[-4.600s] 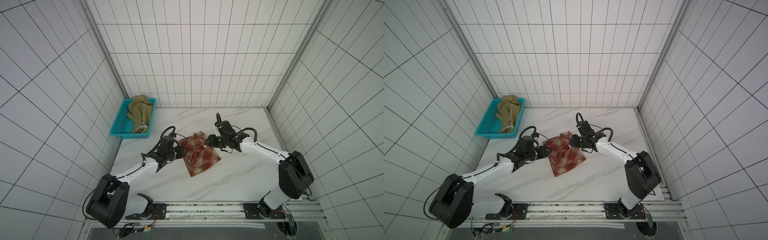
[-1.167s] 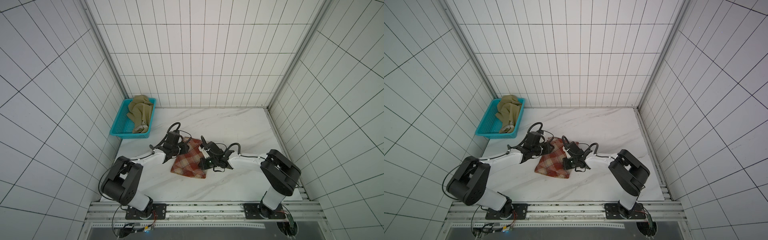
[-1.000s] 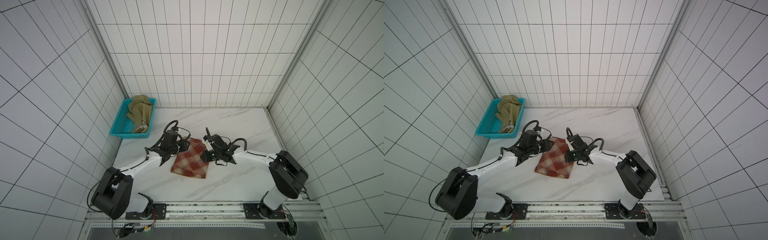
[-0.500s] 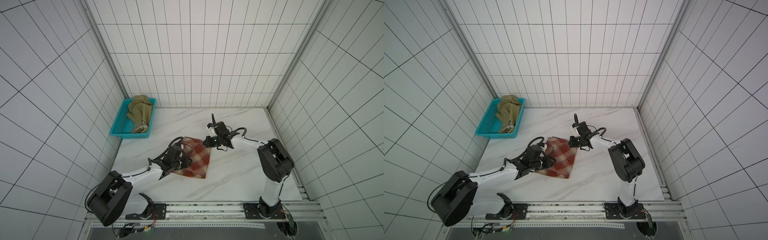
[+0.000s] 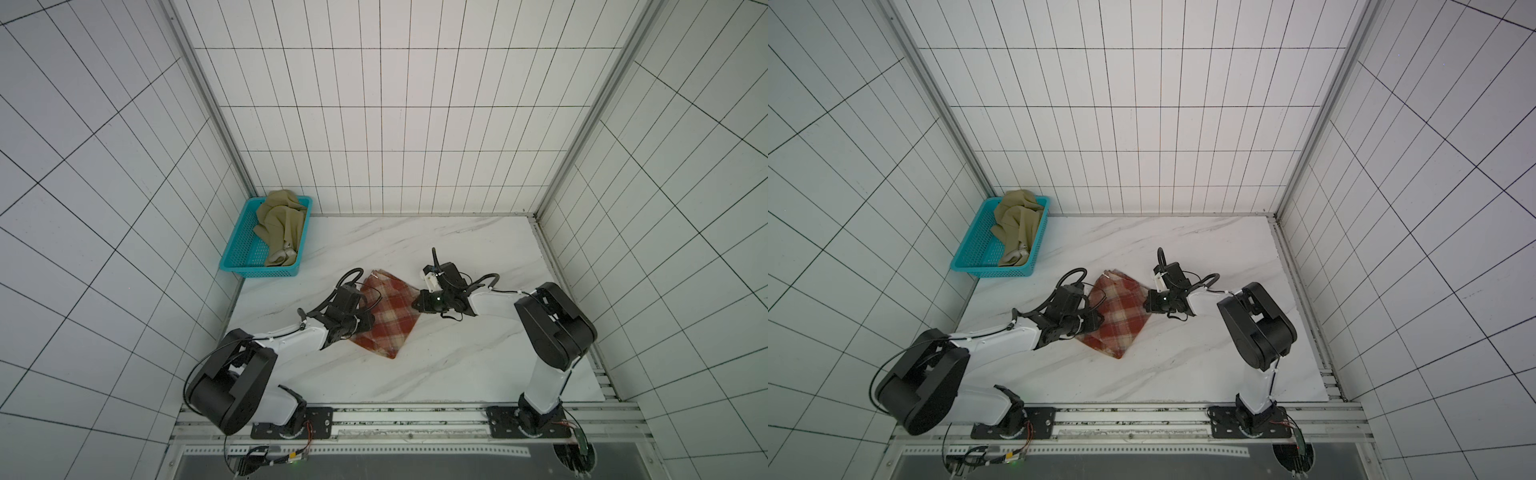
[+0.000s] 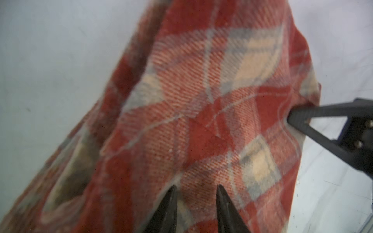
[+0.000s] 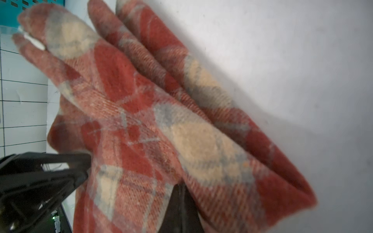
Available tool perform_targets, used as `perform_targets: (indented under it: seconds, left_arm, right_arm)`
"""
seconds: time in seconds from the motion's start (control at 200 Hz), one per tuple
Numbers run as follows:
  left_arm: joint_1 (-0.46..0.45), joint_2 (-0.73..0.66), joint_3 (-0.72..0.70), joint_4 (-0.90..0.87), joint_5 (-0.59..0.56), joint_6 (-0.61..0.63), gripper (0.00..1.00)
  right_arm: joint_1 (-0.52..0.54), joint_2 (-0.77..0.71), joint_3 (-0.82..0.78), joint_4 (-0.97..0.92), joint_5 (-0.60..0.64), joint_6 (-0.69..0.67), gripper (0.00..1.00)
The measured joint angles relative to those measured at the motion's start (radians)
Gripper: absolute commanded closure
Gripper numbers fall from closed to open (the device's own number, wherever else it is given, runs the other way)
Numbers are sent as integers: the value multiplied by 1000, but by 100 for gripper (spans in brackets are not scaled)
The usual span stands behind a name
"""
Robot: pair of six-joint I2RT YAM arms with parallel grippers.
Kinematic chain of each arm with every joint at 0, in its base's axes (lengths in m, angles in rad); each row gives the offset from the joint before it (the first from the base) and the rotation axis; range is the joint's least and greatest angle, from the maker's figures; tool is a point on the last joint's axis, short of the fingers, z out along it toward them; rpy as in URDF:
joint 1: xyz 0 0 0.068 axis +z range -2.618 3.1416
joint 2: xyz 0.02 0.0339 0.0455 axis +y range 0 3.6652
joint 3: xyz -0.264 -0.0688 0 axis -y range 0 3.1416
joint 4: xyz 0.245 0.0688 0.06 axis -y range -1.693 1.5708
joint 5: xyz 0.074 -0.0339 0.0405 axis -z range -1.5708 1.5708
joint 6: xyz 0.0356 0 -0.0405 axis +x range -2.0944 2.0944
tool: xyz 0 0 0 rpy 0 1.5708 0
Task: Fold and stack skirts
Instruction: Rotate the skirt at the center of the table, then smooth out the skirt at the center of the table.
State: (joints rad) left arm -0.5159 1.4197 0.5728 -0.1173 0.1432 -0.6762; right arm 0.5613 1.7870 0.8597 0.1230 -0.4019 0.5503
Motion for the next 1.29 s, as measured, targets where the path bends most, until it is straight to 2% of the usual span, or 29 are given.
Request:
perform_targets:
  seconds: [0.12,0.24,0.35,0.445,0.55,0.68,0.815,0.949,1.134,1.294]
  left_arm:
    - [11,60,52,1,-19,34,67]
    - [17,84,80,17,-29,72,66]
    - [20,58,80,28,-31,105,66]
    - [20,-15,80,26,-32,124,65]
    - [20,-114,78,27,-31,127,64]
    - [21,-180,38,50,-13,103,64]
    - [21,-147,-42,83,24,62,64]
    - [20,-86,-101,100,43,36,64]
    - [21,-81,-111,120,43,22,65]
    - [34,-81,-111,108,35,11,65]
  right_arm:
    - [40,-84,-122,58,7,60,100]
    - [134,-123,-172,88,28,120,100]
    - [221,-149,-172,82,45,145,100]
    - [248,-204,-168,52,60,142,100]
    - [219,-256,-130,4,72,110,100]
    - [135,-223,-3,-35,47,51,100]
    - [71,-124,123,-56,7,-8,100]
    - [50,-3,200,-84,-26,-51,100]
    - [40,109,210,-109,-45,-64,100]
    - [23,111,191,-86,-42,-36,100]
